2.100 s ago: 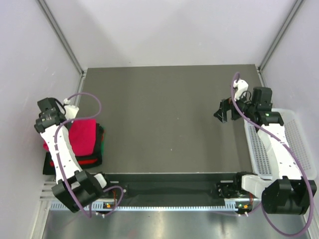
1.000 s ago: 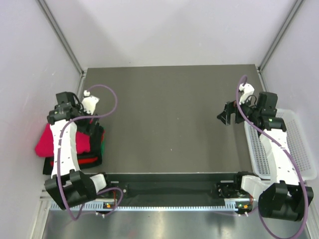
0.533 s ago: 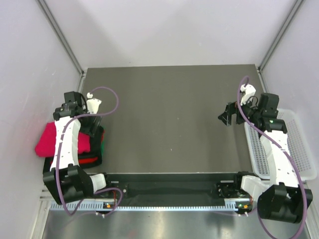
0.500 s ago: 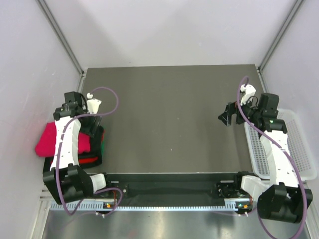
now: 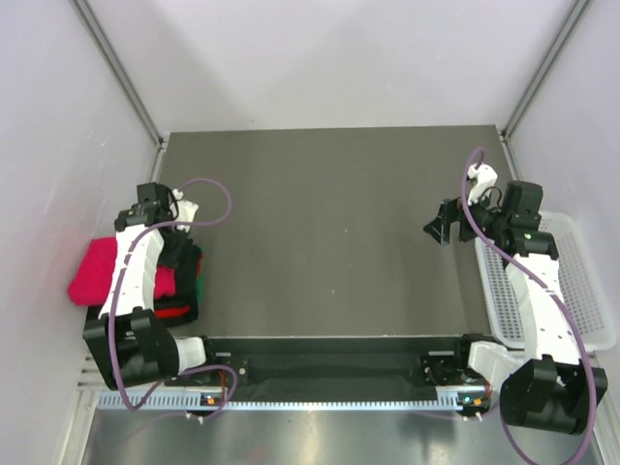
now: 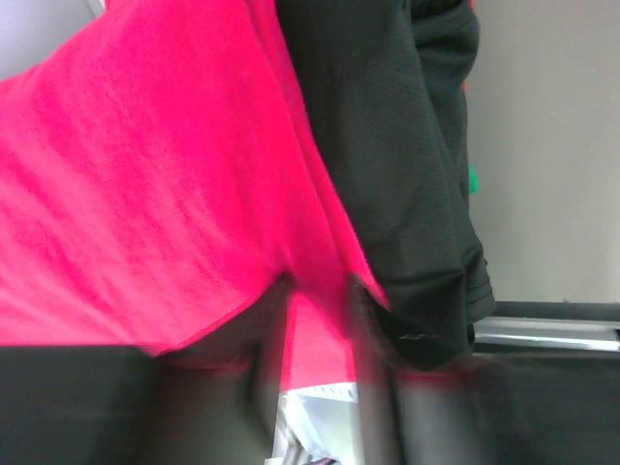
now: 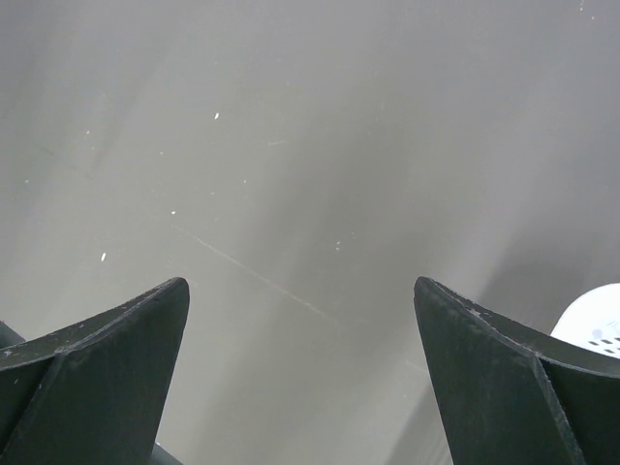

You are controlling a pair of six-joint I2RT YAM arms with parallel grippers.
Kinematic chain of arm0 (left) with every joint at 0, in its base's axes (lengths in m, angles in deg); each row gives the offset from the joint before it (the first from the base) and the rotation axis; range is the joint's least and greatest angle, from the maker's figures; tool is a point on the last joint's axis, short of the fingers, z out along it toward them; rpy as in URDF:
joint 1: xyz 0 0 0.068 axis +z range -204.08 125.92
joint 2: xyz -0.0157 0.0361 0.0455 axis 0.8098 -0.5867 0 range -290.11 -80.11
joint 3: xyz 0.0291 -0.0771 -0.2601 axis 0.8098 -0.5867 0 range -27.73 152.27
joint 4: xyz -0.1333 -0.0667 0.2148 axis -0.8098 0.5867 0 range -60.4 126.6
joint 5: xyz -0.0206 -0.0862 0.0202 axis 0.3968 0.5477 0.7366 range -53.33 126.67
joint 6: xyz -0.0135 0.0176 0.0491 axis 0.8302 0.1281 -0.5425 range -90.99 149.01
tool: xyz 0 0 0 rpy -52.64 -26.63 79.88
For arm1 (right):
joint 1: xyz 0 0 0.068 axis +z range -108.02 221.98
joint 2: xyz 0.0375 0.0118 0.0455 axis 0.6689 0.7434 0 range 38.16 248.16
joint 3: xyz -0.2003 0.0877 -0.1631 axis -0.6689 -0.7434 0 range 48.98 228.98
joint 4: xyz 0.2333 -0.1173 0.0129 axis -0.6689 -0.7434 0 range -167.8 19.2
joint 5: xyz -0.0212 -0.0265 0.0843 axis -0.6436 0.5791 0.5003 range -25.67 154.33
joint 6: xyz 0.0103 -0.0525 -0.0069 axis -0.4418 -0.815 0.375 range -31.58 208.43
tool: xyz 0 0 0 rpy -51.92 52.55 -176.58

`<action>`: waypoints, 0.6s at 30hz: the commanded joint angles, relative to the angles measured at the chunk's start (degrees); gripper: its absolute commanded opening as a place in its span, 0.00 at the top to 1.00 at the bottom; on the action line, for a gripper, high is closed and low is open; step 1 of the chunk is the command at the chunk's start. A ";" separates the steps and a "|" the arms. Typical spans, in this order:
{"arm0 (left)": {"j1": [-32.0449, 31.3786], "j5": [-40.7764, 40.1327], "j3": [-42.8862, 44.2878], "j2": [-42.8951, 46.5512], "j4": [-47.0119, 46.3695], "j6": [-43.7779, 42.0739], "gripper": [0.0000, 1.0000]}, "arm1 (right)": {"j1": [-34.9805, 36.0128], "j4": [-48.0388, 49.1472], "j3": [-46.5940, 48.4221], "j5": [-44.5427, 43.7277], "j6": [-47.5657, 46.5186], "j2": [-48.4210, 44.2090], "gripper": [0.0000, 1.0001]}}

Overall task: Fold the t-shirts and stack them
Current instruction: Reset both grippers

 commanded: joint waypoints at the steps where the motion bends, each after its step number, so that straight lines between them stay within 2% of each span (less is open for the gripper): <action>1: -0.45 -2.10 -0.69 0.28 -2.09 0.67 0.72 | -0.65 1.91 0.26 1.50 -0.40 -0.32 0.00; 2: -0.45 -1.84 -0.52 0.72 -1.83 0.49 0.81 | -0.56 1.83 0.26 1.59 -0.40 -0.23 0.00; 4: -0.89 -1.48 -0.26 1.60 -1.04 0.23 0.83 | -0.74 1.91 0.35 1.50 -0.40 -0.14 0.00; 9: -1.15 -1.57 -0.52 2.04 -1.21 0.05 0.98 | -0.74 2.09 0.08 1.77 -0.32 -0.23 0.00; 13: -1.24 -1.48 -1.04 1.87 -1.39 0.14 1.00 | -0.83 2.18 -0.18 1.85 -0.32 -0.49 0.00; 14: -1.42 -1.66 -1.13 1.78 -1.48 0.14 0.95 | -0.91 2.09 -0.18 1.77 -0.32 -0.58 0.00; 15: -1.51 -1.75 -1.22 1.60 -1.30 0.31 0.76 | -0.91 2.35 -0.35 1.77 -0.32 -0.76 0.00; 18: -2.03 -0.96 -1.13 1.34 -0.60 0.75 0.59 | -1.00 2.44 -0.62 1.85 -0.32 -0.67 0.00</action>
